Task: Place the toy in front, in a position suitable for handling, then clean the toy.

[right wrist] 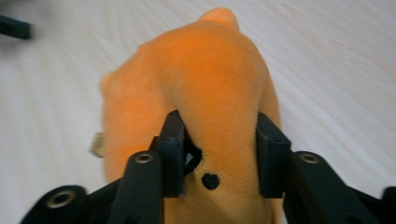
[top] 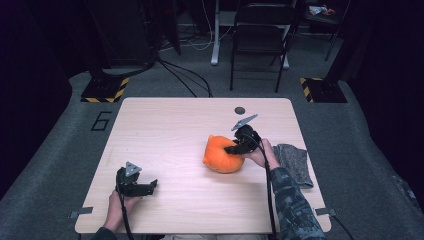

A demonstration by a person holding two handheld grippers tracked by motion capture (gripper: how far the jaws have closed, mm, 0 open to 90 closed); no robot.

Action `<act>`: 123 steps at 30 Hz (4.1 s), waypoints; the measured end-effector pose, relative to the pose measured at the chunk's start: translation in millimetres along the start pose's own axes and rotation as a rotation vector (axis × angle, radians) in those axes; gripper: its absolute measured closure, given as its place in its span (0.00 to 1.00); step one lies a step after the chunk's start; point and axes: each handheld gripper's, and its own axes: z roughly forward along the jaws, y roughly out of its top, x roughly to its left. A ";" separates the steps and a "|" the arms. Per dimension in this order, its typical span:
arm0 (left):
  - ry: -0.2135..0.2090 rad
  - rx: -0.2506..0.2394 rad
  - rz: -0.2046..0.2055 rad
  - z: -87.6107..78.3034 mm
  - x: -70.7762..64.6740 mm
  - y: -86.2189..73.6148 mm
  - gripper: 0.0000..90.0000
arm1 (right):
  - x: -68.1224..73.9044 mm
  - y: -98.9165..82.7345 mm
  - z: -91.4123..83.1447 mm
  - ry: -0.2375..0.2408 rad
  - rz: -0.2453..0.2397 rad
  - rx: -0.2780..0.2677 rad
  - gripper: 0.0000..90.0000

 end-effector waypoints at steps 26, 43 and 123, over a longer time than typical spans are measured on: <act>0.053 0.061 -0.044 -1.6 1.8 6.2 0.06 | 17.4 -70.7 -82.0 -0.163 0.158 -0.225 0.14; -0.084 -0.078 0.078 -4.1 -46.9 63.6 0.07 | 3.1 -130.9 -112.5 -0.404 0.324 -0.140 0.07; -0.344 -0.120 0.241 61.2 -135.0 109.4 0.68 | -56.8 -177.2 -73.0 -0.456 0.488 0.012 0.82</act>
